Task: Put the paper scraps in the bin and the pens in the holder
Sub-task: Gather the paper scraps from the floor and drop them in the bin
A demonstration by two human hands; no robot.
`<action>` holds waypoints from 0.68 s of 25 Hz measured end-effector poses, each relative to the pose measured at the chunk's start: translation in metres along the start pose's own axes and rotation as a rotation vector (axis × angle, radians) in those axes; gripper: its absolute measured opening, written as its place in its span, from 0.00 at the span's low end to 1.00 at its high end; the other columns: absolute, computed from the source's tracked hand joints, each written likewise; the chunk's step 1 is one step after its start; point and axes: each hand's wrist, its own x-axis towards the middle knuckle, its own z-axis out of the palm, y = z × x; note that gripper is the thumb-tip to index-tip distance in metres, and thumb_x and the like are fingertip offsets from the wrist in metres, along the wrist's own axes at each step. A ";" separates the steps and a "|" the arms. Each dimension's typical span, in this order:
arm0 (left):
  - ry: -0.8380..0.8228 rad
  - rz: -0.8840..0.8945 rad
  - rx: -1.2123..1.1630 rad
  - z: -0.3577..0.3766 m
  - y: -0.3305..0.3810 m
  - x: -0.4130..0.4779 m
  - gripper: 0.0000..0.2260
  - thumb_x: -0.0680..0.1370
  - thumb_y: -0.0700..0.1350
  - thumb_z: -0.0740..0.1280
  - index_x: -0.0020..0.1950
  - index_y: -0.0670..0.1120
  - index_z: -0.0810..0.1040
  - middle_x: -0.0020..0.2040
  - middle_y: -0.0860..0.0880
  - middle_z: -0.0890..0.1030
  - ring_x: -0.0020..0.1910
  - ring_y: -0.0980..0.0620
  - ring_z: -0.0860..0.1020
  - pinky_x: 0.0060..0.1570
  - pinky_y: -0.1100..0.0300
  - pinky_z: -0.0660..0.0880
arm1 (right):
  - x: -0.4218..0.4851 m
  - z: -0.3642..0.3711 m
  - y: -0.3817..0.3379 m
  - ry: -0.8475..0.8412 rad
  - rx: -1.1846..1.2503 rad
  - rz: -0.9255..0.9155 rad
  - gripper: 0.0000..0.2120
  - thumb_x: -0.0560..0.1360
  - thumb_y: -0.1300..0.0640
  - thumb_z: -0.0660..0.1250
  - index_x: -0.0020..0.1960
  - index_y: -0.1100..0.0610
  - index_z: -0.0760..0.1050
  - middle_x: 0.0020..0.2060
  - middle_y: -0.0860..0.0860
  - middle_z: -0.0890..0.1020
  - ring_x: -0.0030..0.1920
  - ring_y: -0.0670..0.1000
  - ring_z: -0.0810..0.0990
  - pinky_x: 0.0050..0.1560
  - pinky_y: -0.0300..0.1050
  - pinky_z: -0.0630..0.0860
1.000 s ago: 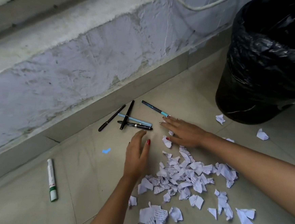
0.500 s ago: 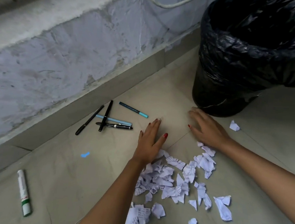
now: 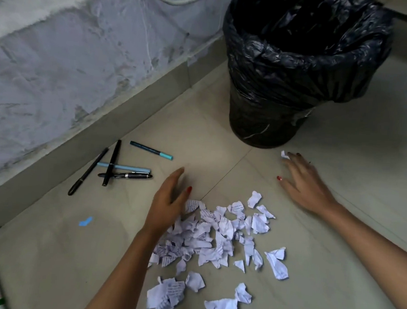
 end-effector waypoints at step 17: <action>-0.359 0.329 0.670 -0.074 -0.061 -0.109 0.48 0.62 0.73 0.63 0.74 0.53 0.49 0.77 0.53 0.45 0.76 0.47 0.44 0.71 0.39 0.45 | -0.091 0.017 -0.053 -0.323 0.215 -0.536 0.46 0.59 0.26 0.66 0.71 0.40 0.54 0.74 0.47 0.52 0.75 0.45 0.46 0.74 0.47 0.42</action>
